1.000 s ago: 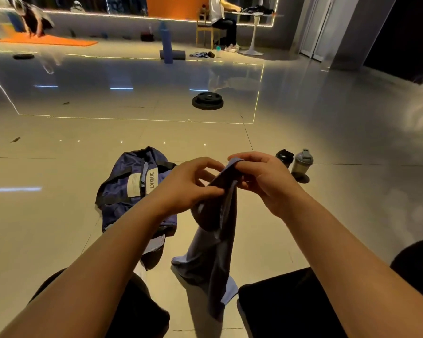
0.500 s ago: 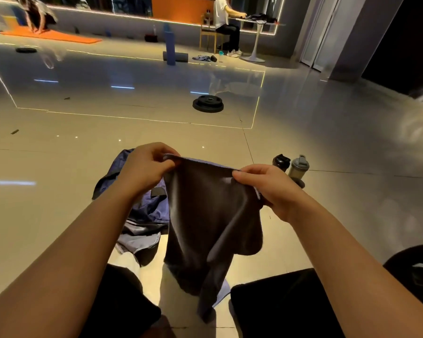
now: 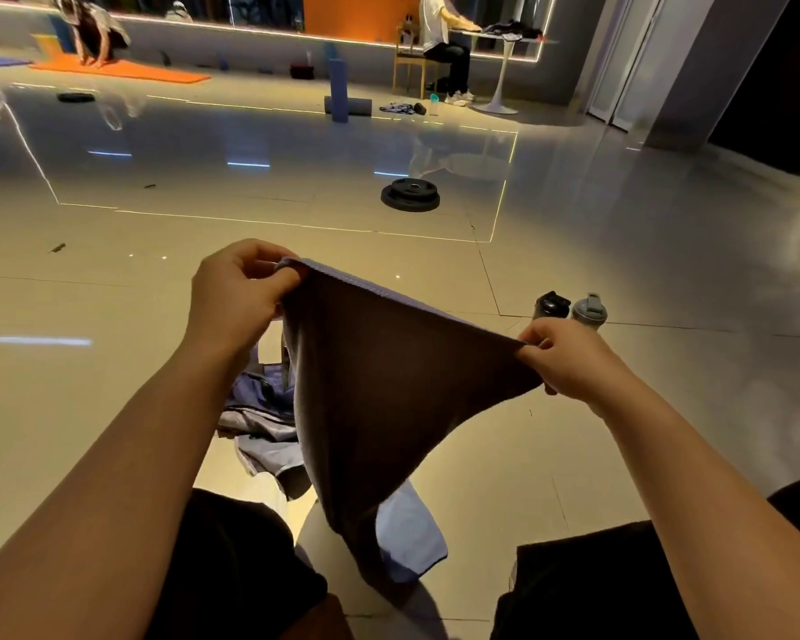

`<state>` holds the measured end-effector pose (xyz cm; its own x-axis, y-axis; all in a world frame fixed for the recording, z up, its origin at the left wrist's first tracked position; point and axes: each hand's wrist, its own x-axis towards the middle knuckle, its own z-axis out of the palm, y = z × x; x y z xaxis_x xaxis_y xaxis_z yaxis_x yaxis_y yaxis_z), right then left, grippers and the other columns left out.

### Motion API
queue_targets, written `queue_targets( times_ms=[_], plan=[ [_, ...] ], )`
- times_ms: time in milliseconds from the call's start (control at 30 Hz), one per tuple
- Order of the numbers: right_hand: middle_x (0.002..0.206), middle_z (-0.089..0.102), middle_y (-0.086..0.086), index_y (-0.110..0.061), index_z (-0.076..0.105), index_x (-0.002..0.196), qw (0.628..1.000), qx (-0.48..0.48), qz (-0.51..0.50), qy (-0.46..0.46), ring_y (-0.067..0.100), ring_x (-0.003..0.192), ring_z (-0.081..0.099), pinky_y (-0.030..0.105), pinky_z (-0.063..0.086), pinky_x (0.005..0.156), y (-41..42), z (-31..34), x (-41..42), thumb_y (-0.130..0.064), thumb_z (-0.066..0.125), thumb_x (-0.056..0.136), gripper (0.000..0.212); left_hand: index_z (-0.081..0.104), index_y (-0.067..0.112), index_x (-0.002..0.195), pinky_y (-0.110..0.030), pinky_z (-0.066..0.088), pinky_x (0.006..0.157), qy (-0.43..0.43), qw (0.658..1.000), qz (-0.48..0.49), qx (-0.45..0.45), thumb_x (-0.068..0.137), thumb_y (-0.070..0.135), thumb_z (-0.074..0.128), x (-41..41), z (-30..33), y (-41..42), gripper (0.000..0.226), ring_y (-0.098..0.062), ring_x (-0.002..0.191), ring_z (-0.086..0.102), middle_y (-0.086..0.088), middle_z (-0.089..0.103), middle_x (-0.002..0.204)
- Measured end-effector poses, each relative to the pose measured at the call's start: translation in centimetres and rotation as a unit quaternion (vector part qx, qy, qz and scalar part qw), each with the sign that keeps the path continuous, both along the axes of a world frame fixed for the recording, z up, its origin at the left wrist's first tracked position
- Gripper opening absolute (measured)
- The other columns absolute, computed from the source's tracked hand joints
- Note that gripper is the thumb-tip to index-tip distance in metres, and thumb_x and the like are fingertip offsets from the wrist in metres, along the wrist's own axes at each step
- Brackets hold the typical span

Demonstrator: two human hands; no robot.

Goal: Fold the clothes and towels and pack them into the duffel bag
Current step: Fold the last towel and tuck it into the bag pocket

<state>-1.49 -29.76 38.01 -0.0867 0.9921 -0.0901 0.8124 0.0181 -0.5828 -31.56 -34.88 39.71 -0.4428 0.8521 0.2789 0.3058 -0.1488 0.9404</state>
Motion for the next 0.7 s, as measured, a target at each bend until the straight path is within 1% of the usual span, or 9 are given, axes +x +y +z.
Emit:
queue_targets(
  times_ms=[67, 133, 200, 267, 333, 400, 500, 600, 700],
  plan=[
    [0.092, 0.064, 0.007, -0.019, 0.059, 0.104, 0.999, 0.038, -0.020, 0.020, 0.017, 0.068, 0.064, 0.027, 0.050, 0.055, -0.2, 0.0, 0.1, -0.018, 0.051, 0.098, 0.010, 0.065, 0.022, 0.090, -0.036, 0.056, 0.078, 0.010, 0.998, -0.055, -0.026, 0.089, 0.008, 0.064, 0.4, 0.0, -0.4, 0.014, -0.026, 0.096, 0.065, -0.009, 0.067, 0.096],
    [0.090, 0.067, 0.008, -0.018, 0.060, 0.104, 0.994, 0.062, -0.007, 0.085, 0.019, 0.071, 0.066, 0.033, 0.057, 0.063, -0.5, 0.4, -0.5, -0.017, 0.053, 0.097, 0.010, 0.067, 0.025, 0.086, -0.038, 0.058, 0.078, 0.042, 0.991, -0.118, -0.054, 0.088, 0.011, 0.066, 1.4, -0.1, -0.7, 0.014, -0.025, 0.091, 0.067, -0.009, 0.068, 0.091],
    [0.092, 0.068, 0.007, -0.021, 0.061, 0.104, 0.985, 0.054, 0.044, 0.156, 0.020, 0.077, 0.067, 0.033, 0.059, 0.071, -1.2, 1.0, -1.7, -0.015, 0.058, 0.094, 0.012, 0.067, 0.029, 0.084, -0.040, 0.059, 0.076, 0.102, 0.981, -0.150, -0.062, 0.086, 0.014, 0.069, 2.9, -0.5, -0.8, 0.016, -0.020, 0.085, 0.067, -0.004, 0.069, 0.087],
    [0.100, 0.066, 0.003, -0.030, 0.060, 0.103, 0.969, 0.004, 0.128, 0.212, 0.020, 0.086, 0.066, 0.031, 0.058, 0.077, -2.2, 1.3, -3.4, -0.016, 0.065, 0.088, 0.021, 0.065, 0.033, 0.083, -0.032, 0.059, 0.072, 0.151, 0.974, -0.164, -0.050, 0.085, 0.018, 0.070, 4.9, -0.9, -0.9, 0.015, -0.012, 0.081, 0.066, 0.005, 0.068, 0.084],
    [0.103, 0.063, -0.004, -0.039, 0.058, 0.102, 0.957, -0.024, 0.195, 0.214, 0.017, 0.091, 0.064, 0.029, 0.056, 0.080, -3.1, 1.1, -5.1, -0.022, 0.071, 0.083, 0.028, 0.064, 0.033, 0.085, -0.024, 0.057, 0.069, 0.173, 0.970, -0.169, -0.025, 0.085, 0.023, 0.070, 6.7, -1.2, -0.9, 0.011, -0.007, 0.080, 0.065, 0.010, 0.067, 0.085],
    [0.098, 0.064, -0.002, -0.036, 0.062, 0.097, 0.954, 0.007, 0.205, 0.220, 0.020, 0.088, 0.063, 0.029, 0.056, 0.077, -3.4, 0.8, -6.3, -0.020, 0.069, 0.085, 0.021, 0.062, 0.029, 0.091, -0.021, 0.057, 0.068, 0.155, 0.975, -0.158, 0.003, 0.084, 0.026, 0.071, 7.7, -1.3, -0.7, 0.012, -0.006, 0.080, 0.066, 0.008, 0.067, 0.086],
    [0.095, 0.065, 0.010, -0.022, 0.065, 0.092, 0.944, 0.069, 0.168, 0.276, 0.022, 0.086, 0.064, 0.023, 0.054, 0.068, -3.0, 1.4, -6.9, -0.004, 0.059, 0.090, 0.019, 0.056, 0.028, 0.098, -0.019, 0.057, 0.068, 0.067, 0.987, -0.146, 0.011, 0.082, 0.030, 0.073, 8.0, -1.3, -0.6, 0.024, -0.007, 0.079, 0.066, 0.006, 0.065, 0.087],
    [0.096, 0.065, 0.013, -0.015, 0.064, 0.097, 0.905, 0.080, 0.133, 0.396, 0.025, 0.091, 0.066, 0.029, 0.057, 0.076, -2.6, 2.6, -6.3, 0.000, 0.052, 0.093, 0.020, 0.054, 0.026, 0.101, -0.020, 0.053, 0.068, 0.024, 0.979, -0.200, -0.022, 0.081, 0.025, 0.075, 8.2, -1.9, -0.4, 0.029, -0.008, 0.076, 0.066, 0.002, 0.065, 0.082],
    [0.089, 0.067, 0.006, -0.012, 0.061, 0.102, 0.840, 0.066, 0.099, 0.529, 0.024, 0.091, 0.067, 0.038, 0.057, 0.084, -2.4, 3.8, -5.1, -0.006, 0.049, 0.096, 0.015, 0.057, 0.026, 0.095, -0.022, 0.051, 0.075, 0.131, 0.964, -0.226, -0.047, 0.082, 0.025, 0.073, 8.5, -3.4, -0.2, 0.020, -0.007, 0.082, 0.062, 0.008, 0.063, 0.085]
  ],
)
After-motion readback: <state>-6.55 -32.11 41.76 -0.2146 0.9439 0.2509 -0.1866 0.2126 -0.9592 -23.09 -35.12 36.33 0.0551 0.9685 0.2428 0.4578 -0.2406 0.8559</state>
